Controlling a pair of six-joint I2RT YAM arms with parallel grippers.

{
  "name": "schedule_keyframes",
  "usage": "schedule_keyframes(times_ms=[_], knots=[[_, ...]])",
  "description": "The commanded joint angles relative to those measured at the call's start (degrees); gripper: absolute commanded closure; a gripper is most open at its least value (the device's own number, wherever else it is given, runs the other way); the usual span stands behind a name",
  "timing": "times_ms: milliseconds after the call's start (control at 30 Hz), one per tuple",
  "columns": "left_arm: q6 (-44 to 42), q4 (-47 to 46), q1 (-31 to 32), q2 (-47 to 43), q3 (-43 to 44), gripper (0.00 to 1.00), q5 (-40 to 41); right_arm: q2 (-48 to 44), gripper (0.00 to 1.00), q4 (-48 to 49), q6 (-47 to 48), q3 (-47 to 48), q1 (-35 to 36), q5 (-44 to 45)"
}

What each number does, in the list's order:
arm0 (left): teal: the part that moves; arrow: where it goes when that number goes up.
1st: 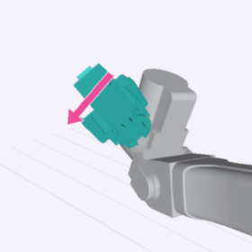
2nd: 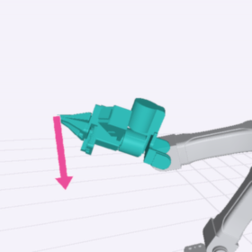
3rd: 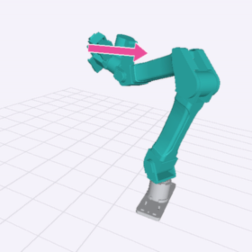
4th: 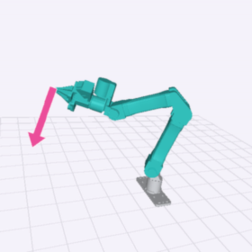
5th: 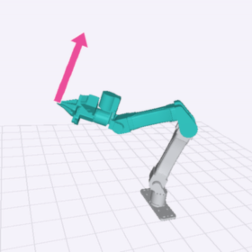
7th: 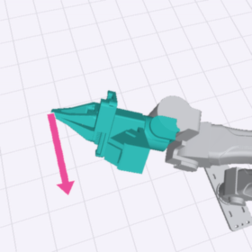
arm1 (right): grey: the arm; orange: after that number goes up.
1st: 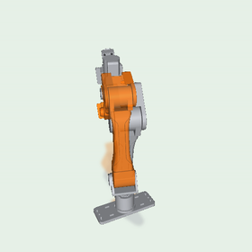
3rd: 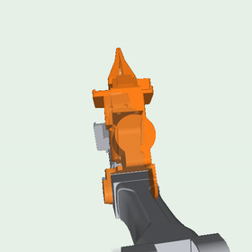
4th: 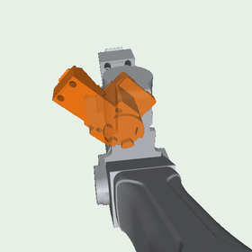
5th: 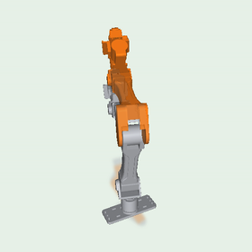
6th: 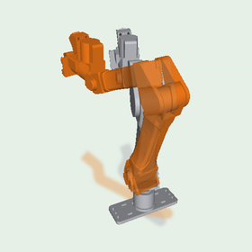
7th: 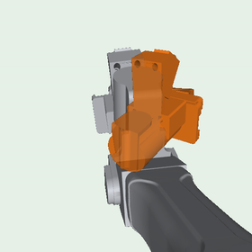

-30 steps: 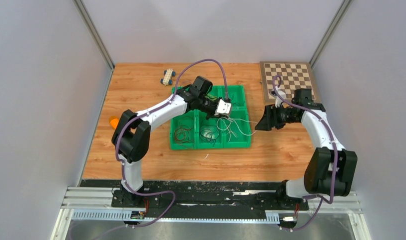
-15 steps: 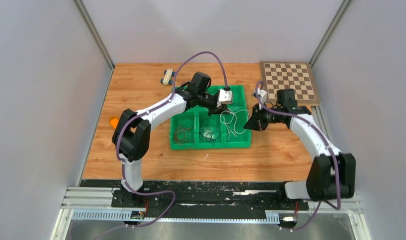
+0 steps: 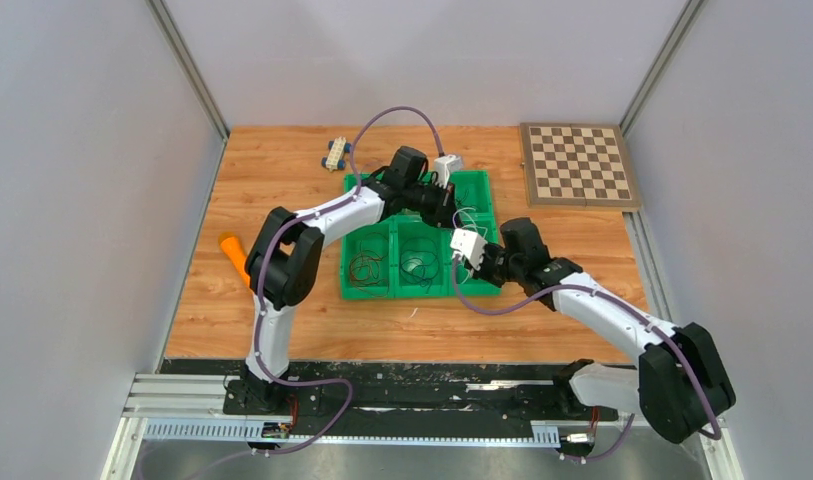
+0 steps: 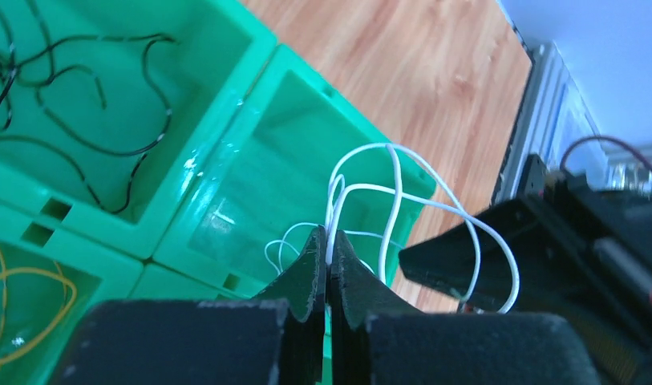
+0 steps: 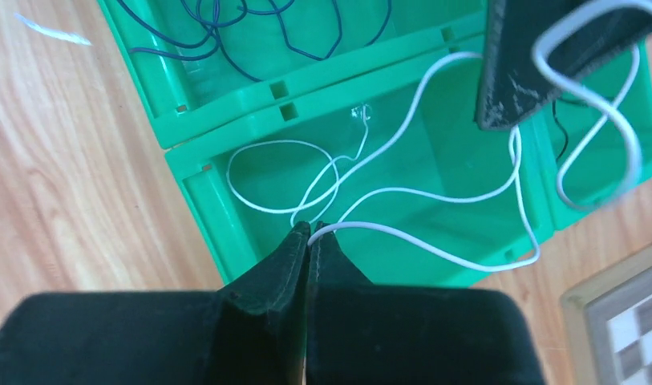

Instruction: Untangle the cables

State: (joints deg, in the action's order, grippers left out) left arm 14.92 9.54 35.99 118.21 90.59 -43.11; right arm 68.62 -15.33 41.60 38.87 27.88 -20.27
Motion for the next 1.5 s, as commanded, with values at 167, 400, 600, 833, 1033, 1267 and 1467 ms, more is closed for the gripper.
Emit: schedule_keyframes(times_ms=[167, 400, 600, 833, 1033, 1267, 1467], knots=[[6.03, 7.24, 3.17, 1.11, 5.85, 0.98, 16.03, 5.63, 0.97, 11.50, 10.84, -0.23, 5.29, 11.89], [1.66, 6.38, 3.65, -2.95, 2.27, 0.74, 20.81, -3.21, 0.50, 4.12, 6.94, 0.24, 4.55, 12.26], [-2.37, 5.93, 3.65, -5.07, 0.99, 0.57, 20.17, -12.53, 0.26, -4.59, 2.80, 1.18, 1.10, 8.02], [-6.54, 4.82, 4.27, -7.37, -0.80, 0.42, 18.53, -16.71, 0.09, -14.77, -2.47, 6.27, -7.94, -3.48], [-10.43, 4.17, 4.40, -11.73, -4.69, 0.29, 16.82, -14.88, 0.06, -20.74, -4.44, 10.42, -16.87, -12.19], [-8.51, 0.08, 2.00, -20.68, -10.44, 0.20, 13.28, -7.15, 0.22, -21.80, -11.20, 15.17, -25.57, -20.08], [-7.03, 12.84, -7.41, -25.83, -2.50, 0.00, 10.96, -0.81, 0.12, -21.41, -18.71, 22.89, -29.80, -25.02]])
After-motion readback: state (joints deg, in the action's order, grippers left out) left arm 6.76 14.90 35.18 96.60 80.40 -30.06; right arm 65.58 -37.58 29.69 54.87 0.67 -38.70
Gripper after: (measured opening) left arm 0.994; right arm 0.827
